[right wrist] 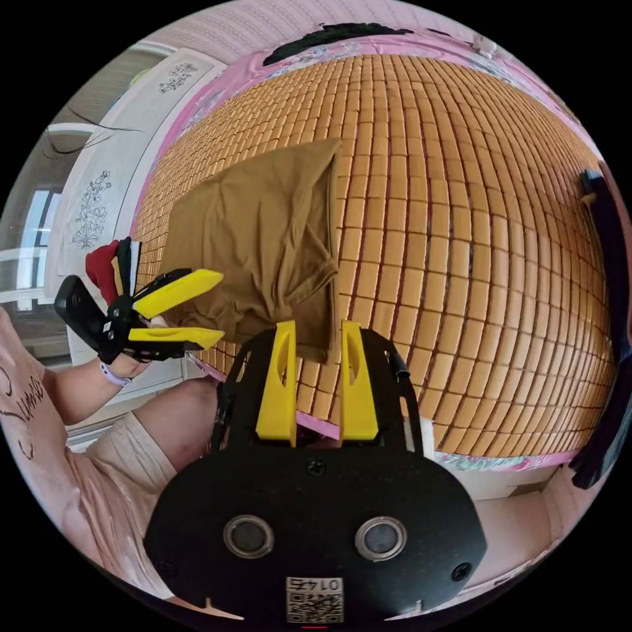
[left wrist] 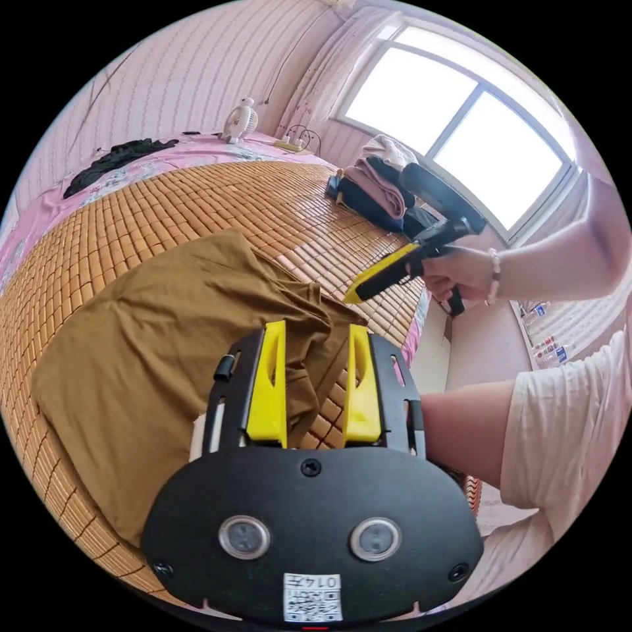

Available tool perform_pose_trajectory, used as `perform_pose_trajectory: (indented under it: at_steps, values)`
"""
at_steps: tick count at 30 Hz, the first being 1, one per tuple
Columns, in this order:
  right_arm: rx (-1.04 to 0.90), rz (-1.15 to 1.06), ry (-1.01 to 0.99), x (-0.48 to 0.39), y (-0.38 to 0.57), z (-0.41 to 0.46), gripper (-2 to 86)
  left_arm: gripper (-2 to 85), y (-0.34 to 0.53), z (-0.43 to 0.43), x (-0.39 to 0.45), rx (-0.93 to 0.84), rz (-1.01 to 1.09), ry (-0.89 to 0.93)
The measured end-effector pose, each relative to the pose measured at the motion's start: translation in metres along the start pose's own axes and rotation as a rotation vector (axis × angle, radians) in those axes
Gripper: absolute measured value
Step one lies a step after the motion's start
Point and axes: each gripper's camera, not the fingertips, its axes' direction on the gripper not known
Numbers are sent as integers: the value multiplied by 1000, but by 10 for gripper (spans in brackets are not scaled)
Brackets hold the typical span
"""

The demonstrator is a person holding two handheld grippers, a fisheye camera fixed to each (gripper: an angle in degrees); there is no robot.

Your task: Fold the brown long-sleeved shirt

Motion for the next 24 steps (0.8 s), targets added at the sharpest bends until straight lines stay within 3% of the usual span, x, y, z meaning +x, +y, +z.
perform_pose_trajectory:
  at_steps: [4, 8, 13, 20, 24]
  values:
    - [-11, 43, -11, 18, 11, 14, 24, 213, -14, 36, 12, -93, 9, 9]
    - [45, 97, -173, 41, 20, -1, 6, 227, -27, 66, 30, -191, 56, -7]
    - [155, 102, -460, 47, 20, -28, 2, 202, -26, 73, 47, -215, 111, -99]
    - [156, 114, -594, 47, 17, -22, 8, 160, -19, 63, 61, -177, 109, -170]
    - [167, 63, -578, 36, 18, -25, 27, 66, -16, 61, 63, -165, 147, -185]
